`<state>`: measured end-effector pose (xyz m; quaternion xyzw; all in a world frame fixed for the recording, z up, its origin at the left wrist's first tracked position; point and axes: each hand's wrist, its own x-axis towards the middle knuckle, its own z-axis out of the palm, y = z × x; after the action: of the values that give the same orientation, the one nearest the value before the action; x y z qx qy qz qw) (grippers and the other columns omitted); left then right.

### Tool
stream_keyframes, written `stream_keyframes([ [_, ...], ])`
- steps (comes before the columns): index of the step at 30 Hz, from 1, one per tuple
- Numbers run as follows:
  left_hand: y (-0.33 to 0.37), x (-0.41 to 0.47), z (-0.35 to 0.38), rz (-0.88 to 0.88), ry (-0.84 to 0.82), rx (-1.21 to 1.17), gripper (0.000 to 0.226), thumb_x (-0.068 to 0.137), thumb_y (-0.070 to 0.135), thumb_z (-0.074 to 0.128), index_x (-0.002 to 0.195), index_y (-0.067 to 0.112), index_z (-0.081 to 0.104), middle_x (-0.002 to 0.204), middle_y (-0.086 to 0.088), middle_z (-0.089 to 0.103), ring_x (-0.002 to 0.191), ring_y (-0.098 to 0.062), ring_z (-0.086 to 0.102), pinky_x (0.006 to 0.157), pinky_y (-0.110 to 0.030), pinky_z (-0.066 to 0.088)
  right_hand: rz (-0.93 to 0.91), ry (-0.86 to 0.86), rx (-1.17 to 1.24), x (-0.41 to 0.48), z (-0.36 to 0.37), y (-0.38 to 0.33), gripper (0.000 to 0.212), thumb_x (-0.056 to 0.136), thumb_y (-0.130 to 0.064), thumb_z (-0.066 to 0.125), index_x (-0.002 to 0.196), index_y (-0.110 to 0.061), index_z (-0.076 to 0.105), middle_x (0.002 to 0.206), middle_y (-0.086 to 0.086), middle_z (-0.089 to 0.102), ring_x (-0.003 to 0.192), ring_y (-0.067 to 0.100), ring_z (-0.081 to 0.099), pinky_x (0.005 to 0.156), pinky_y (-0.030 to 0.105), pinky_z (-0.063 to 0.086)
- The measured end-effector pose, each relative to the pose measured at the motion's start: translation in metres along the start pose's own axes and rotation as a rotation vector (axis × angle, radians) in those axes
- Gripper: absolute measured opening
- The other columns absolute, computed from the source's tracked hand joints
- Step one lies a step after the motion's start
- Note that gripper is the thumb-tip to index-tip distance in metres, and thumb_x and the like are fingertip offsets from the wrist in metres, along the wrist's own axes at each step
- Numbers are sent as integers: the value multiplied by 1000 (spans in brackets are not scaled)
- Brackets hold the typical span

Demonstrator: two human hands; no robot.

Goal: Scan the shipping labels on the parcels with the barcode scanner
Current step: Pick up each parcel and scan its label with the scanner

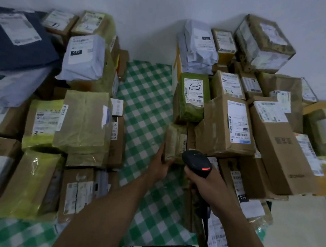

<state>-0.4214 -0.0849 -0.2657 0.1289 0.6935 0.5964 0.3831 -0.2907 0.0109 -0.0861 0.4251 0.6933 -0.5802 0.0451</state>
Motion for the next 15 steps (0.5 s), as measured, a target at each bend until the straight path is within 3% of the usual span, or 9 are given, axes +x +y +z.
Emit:
stream_keyframes([
  [2, -7, -2, 0, 17, -5, -62, 71, 100, 34, 68, 160, 32, 32, 156, 4, 48, 143, -17, 48, 119, -48, 39, -3, 1, -6, 1, 1, -2, 24, 93, -24, 77, 115, -20, 69, 78, -2, 72, 58, 9, 67, 52, 20, 49],
  [5, 23, -33, -9, 30, 55, -132, 68, 99, 30, 68, 159, 31, 37, 155, 8, 50, 140, -11, 50, 116, -42, 44, 2, -9, 9, 0, 1, -5, 26, 94, -24, 77, 118, -18, 67, 86, 4, 72, 56, 8, 67, 51, 19, 49],
  [9, 54, -76, -36, 43, 197, -264, 50, 97, 22, 70, 141, 38, 54, 143, 8, 62, 125, -5, 62, 101, -29, 54, -60, -19, 40, -5, 7, -12, 29, 92, -27, 78, 119, -27, 67, 90, 2, 75, 67, 10, 72, 56, 21, 53],
  [12, 72, -111, -59, 51, 259, -293, 40, 98, 26, 64, 132, 47, 60, 140, 14, 63, 125, -4, 62, 105, -32, 53, -168, -13, 31, -10, 23, -20, 31, 92, -31, 78, 121, -32, 66, 97, -11, 72, 74, -9, 67, 61, 11, 49],
  [15, 89, -144, -72, 130, 319, -198, 42, 99, 32, 61, 138, 45, 55, 145, 13, 58, 131, -5, 56, 110, -32, 48, -234, -19, 69, -18, 42, -29, 36, 89, -38, 80, 119, -38, 60, 107, -13, 69, 81, -17, 63, 69, 11, 51],
])
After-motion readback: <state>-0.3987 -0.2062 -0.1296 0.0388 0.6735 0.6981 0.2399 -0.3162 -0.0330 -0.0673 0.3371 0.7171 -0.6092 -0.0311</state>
